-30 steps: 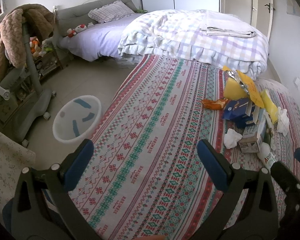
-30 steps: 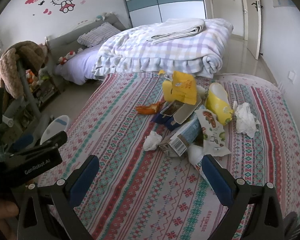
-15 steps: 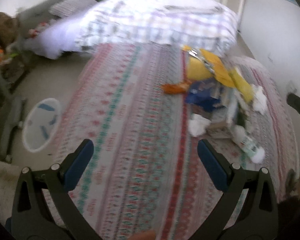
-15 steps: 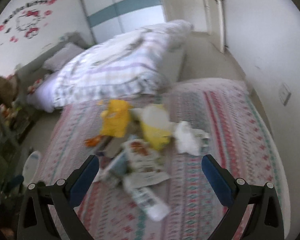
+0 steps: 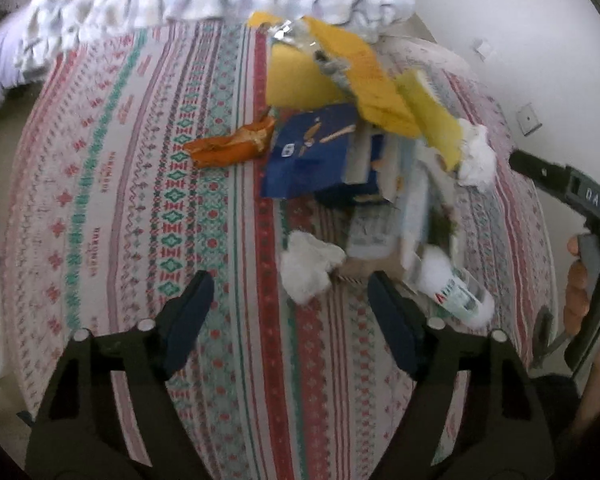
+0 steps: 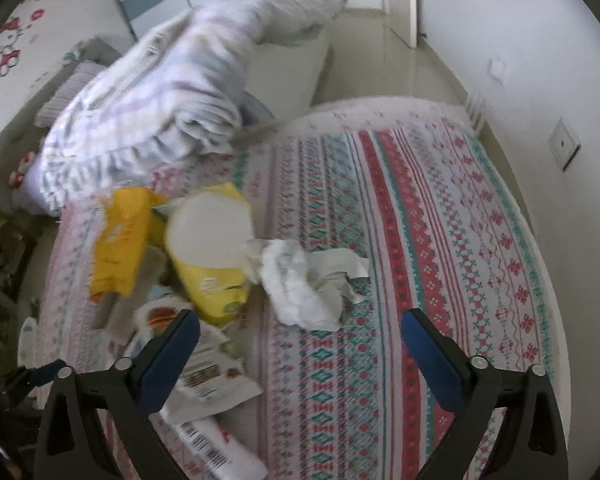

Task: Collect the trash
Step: 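Grasp the white tissue with the left tool while the right tool grasps the crumpled white paper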

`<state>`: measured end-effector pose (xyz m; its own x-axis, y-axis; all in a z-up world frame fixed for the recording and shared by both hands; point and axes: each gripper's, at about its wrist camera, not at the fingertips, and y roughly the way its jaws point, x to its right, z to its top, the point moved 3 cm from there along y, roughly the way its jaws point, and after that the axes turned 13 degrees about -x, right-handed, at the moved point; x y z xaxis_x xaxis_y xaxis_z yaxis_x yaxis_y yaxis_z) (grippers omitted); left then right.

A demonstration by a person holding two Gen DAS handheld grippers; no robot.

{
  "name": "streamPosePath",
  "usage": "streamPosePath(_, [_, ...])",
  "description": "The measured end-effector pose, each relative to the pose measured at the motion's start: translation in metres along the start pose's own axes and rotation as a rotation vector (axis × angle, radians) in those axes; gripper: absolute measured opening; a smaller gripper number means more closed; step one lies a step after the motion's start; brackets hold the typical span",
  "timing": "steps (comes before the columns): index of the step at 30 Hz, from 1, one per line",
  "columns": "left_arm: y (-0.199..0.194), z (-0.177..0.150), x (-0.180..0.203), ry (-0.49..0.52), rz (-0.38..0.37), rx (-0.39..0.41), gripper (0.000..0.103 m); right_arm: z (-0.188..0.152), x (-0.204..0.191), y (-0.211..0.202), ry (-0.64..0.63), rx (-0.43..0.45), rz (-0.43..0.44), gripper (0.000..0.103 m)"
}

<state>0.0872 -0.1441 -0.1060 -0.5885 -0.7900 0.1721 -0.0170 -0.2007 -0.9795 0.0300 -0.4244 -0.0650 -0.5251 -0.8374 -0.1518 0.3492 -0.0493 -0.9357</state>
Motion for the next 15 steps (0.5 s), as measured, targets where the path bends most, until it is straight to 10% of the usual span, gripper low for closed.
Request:
streamPosePath(10, [0.029,0.002,-0.002,-0.029,-0.091,-0.015,0.053,0.013,0.001,0.028,0.004,-0.062,-0.007,0.087])
streamPosePath(15, [0.038,-0.001,-0.003,-0.015,-0.113,-0.015,0.025,0.014,0.003,0.036,0.012,-0.084,-0.008,0.079])
